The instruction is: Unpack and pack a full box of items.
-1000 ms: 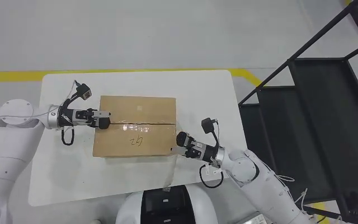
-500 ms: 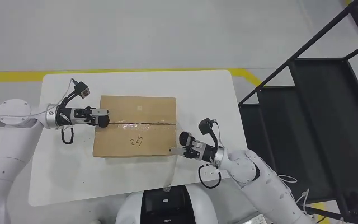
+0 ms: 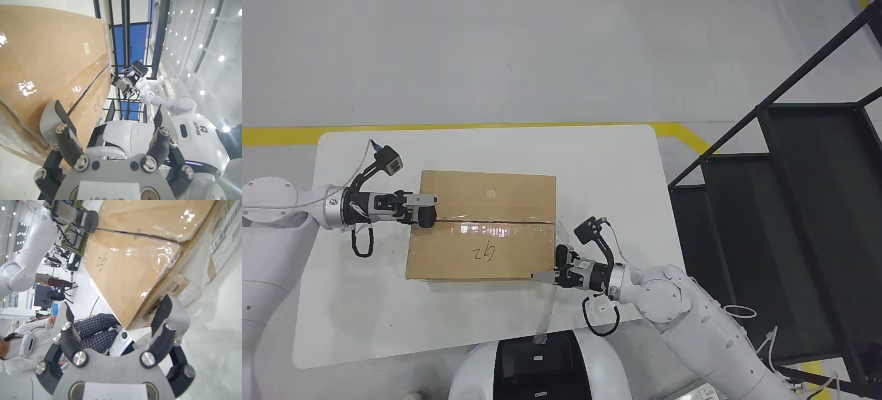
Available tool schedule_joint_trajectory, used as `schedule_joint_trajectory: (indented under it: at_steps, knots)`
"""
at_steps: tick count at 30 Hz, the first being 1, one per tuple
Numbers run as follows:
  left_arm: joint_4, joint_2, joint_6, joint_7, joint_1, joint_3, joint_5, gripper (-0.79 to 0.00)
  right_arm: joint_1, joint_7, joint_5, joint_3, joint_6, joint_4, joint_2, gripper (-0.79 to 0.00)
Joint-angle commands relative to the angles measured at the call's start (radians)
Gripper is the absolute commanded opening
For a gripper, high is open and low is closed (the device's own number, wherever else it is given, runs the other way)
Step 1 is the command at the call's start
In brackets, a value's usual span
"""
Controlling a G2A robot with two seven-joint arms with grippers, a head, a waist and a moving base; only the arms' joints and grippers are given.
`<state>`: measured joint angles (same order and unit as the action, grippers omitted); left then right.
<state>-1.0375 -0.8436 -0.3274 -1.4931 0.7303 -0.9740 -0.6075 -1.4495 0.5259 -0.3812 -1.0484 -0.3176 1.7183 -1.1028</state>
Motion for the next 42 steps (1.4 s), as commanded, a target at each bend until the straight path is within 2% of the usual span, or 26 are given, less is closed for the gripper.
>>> schedule_joint_trajectory:
  at_steps: [1,11,20,24,27,31,42]
  knots:
    - [0.000,0.000,0.000,0.000,0.000,0.000,0.000,0.000,0.014,-0.006,0.006,0.009,0.026,-0.023,-0.004,0.000]
    - [0.000,0.000,0.000,0.000,0.000,0.000,0.000,0.000,0.051,-0.051,-0.022,-0.040,0.084,-0.065,-0.004,0.000]
    - [0.000,0.000,0.000,0.000,0.000,0.000,0.000,0.000,0.006,-0.106,-0.171,-0.152,0.127,0.054,0.017,0.000]
    - [0.000,0.000,0.000,0.000,0.000,0.000,0.000,0.000,-0.056,-0.112,-0.103,-0.169,0.078,0.107,0.020,0.000]
    - [0.000,0.000,0.000,0.000,0.000,0.000,0.000,0.000,-0.087,-0.091,0.013,-0.156,0.017,0.089,0.018,0.000]
    - [0.000,0.000,0.000,0.000,0.000,0.000,0.000,0.000,-0.079,-0.065,0.078,-0.116,-0.023,0.022,0.012,0.000]
    - [0.000,0.000,0.000,0.000,0.000,0.000,0.000,0.000,0.087,-0.025,0.114,0.033,-0.073,-0.200,-0.027,0.000]
